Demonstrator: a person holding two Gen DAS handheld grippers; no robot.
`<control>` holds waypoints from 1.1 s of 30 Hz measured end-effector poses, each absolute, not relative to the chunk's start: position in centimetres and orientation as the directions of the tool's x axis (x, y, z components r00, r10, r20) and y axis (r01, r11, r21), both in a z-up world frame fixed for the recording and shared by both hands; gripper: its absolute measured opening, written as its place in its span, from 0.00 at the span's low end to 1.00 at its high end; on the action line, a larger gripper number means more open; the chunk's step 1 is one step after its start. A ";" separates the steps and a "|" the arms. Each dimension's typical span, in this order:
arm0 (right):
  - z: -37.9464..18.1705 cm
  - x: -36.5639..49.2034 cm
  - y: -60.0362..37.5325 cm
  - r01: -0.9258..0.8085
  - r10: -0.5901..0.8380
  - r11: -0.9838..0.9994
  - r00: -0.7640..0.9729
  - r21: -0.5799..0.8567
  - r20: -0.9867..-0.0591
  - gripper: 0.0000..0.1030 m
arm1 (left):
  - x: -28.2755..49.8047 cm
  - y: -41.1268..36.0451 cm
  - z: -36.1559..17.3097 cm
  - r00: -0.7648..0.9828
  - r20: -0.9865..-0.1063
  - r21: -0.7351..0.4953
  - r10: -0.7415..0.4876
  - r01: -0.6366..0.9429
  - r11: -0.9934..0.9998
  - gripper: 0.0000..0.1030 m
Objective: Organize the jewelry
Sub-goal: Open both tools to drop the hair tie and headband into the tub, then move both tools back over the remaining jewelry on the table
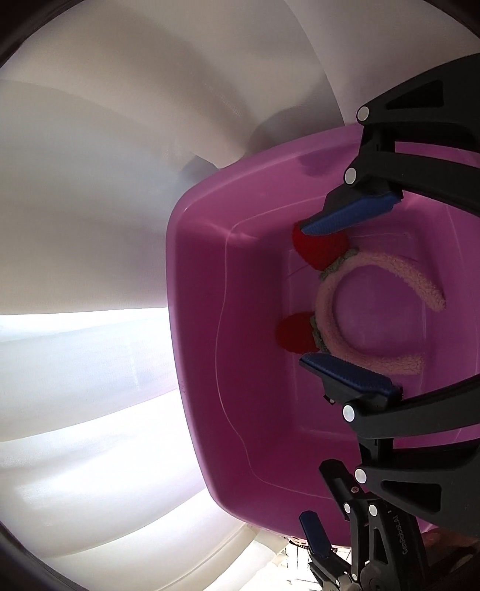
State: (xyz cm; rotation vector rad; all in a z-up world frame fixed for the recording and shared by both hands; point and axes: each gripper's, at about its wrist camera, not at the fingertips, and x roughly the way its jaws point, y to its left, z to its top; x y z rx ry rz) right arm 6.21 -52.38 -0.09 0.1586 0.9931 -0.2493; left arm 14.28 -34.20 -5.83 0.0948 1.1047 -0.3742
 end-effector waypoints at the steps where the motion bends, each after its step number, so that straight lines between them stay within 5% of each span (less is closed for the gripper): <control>1: 0.0 6.2 -52.4 0.277 -0.132 0.961 0.523 0.022 -0.842 0.62 | 14.2 -34.1 -5.7 0.399 -0.883 -0.107 -0.246 0.340 0.934 0.88; 17: 1.0 4.7 -50.4 0.222 -0.036 0.966 0.623 0.132 -0.781 0.66 | 11.9 -29.9 -1.9 0.487 -0.830 -0.128 -0.271 0.306 0.943 0.94; 33: 3.3 5.4 -38.1 0.039 0.096 0.985 0.689 0.169 -0.719 0.70 | 9.4 -14.9 0.3 0.582 -0.790 -0.142 -0.193 0.133 0.981 0.94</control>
